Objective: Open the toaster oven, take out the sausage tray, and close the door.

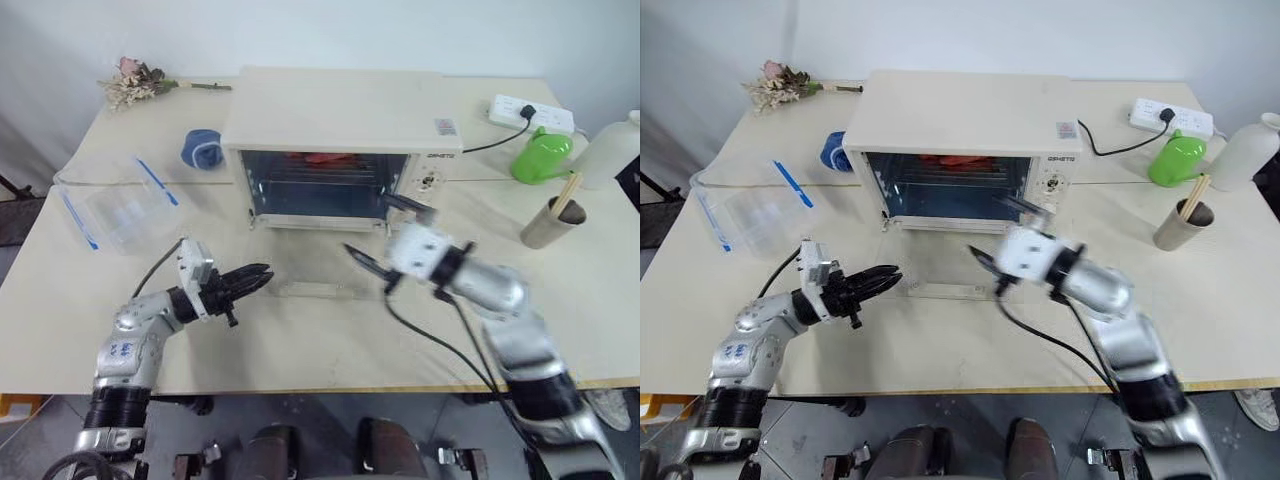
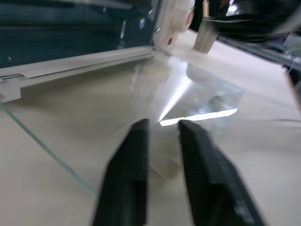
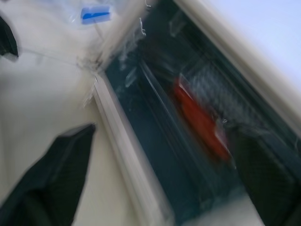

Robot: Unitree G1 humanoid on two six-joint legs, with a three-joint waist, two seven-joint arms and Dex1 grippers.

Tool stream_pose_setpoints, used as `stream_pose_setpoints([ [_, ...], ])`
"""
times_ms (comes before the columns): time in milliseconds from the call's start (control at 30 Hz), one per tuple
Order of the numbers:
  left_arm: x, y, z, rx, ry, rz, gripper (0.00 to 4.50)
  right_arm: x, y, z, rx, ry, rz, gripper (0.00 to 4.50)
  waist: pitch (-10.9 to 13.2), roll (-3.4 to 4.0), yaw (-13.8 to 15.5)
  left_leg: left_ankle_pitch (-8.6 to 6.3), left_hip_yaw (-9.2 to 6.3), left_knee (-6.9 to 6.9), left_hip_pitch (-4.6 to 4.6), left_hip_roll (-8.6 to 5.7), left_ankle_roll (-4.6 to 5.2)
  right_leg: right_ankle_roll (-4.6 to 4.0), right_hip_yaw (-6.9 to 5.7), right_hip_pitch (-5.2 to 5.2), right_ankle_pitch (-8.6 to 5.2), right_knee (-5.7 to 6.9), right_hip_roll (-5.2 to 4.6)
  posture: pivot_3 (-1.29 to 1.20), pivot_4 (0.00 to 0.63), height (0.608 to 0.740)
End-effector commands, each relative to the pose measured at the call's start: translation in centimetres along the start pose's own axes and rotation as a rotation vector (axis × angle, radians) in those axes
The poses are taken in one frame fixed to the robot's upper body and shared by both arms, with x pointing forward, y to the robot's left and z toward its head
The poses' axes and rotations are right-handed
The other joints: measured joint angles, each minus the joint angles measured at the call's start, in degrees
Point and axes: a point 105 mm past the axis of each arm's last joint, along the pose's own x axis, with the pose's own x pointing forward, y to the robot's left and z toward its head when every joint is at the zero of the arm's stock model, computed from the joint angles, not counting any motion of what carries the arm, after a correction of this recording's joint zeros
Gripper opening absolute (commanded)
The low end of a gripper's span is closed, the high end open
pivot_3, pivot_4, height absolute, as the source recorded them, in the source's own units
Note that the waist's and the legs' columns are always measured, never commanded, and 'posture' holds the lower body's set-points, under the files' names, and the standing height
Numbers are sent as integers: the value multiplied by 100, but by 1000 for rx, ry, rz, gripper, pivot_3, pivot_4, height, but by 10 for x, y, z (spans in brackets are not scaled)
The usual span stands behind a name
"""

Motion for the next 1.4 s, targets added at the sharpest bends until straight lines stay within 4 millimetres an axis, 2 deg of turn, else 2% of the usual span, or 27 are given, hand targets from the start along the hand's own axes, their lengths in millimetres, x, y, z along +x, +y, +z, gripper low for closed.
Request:
stream_pose_setpoints([
  [33,-12,-6,23,47,-55,27,2320,22,-11,-3,-113,28,-85,4500,-1,-3,13,-1,-8,0,-2,-4,1,0,4,2,0,-1,-1,0,150,740],
  [100,-20,-7,27,44,-70,69,2974,38,-17,0,-137,28,-121,4500,0,-4,-20,-1,-14,0,-7,-6,1,0,3,2,0,-6,-1,0,150,740],
  [267,-32,-10,28,76,-77,156,4422,61,-26,-18,-196,134,-154,4500,-1,-5,-33,0,-13,0,-8,2,-1,0,0,2,0,-5,6,0,150,740],
  [533,-28,-13,29,68,-102,156,4422,86,-14,-29,-218,202,-103,4500,-1,-4,-67,0,-10,0,-8,4,-2,0,3,0,0,-5,11,0,150,740],
  [567,-27,-12,30,67,-108,155,4440,90,-15,-26,-220,193,-117,4311,-1,-4,-74,0,-9,0,-8,4,-2,0,4,0,0,-5,10,0,150,740],
  [767,-16,-7,34,74,-113,118,4445,101,-14,-33,-221,246,-105,2699,0,-4,-77,0,-11,0,-8,3,-3,0,5,-2,0,-1,11,0,150,740],
  [867,-11,-3,36,79,-122,101,4445,103,-16,-31,-223,244,-116,1622,0,-4,-80,0,-12,-2,-8,3,-3,0,4,-2,0,-1,11,0,150,740],
  [1033,11,9,47,121,-138,38,4445,102,-15,-36,-211,279,-84,18,-3,-8,-82,1,-9,1,-9,4,-3,0,4,-2,0,-1,14,0,150,740],
  [1267,37,28,71,84,-178,-1,4445,104,-26,-20,-232,216,-112,18,-6,-14,-138,2,-13,-1,-8,5,-6,0,4,-3,0,2,18,0,150,740],
  [1400,40,38,85,101,-225,14,4445,102,-23,-14,-246,179,-91,18,-5,-15,-163,2,-20,-7,-10,5,-6,0,-3,-4,0,3,18,0,150,740],
])
